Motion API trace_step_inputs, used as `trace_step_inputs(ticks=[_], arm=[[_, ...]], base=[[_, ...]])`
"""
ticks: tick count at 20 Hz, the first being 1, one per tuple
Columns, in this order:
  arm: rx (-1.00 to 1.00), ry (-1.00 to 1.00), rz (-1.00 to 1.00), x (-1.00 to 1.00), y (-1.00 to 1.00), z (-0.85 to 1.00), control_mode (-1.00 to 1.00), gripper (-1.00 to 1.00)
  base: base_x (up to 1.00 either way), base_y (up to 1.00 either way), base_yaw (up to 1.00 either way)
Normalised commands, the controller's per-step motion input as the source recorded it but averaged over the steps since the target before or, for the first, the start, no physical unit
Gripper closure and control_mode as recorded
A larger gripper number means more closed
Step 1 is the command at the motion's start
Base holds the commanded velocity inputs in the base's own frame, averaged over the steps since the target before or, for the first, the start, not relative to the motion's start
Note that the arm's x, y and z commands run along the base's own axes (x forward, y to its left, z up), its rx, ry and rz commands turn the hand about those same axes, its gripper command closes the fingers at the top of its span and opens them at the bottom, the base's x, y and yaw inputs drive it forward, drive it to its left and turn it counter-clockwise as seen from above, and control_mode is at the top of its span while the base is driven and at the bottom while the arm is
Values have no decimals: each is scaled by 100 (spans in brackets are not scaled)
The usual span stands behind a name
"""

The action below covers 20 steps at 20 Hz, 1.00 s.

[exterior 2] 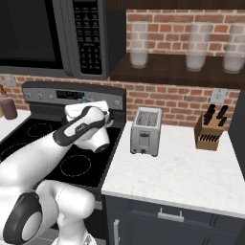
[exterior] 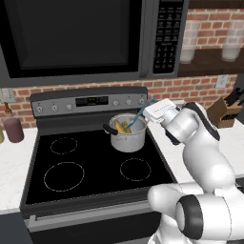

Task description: Put the cucumber and potato in the pot. Retrieve the spatula and lightly stir the vegetables in the pot.

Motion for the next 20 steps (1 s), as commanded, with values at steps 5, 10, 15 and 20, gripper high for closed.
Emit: trace_step_inputs(ticks=[5, 10, 15, 20], arm=[[0, 0, 0, 22, 0, -13, -100, 100], [0, 0, 0, 16, 0, -4, -100, 100], [0, 0, 0, 14, 0, -13, -100, 100], [0, 0, 0, 10, 0, -16, -100, 100]], base=[[0, 0, 0], [0, 0, 0], [0, 0, 0], [0, 0, 0]])
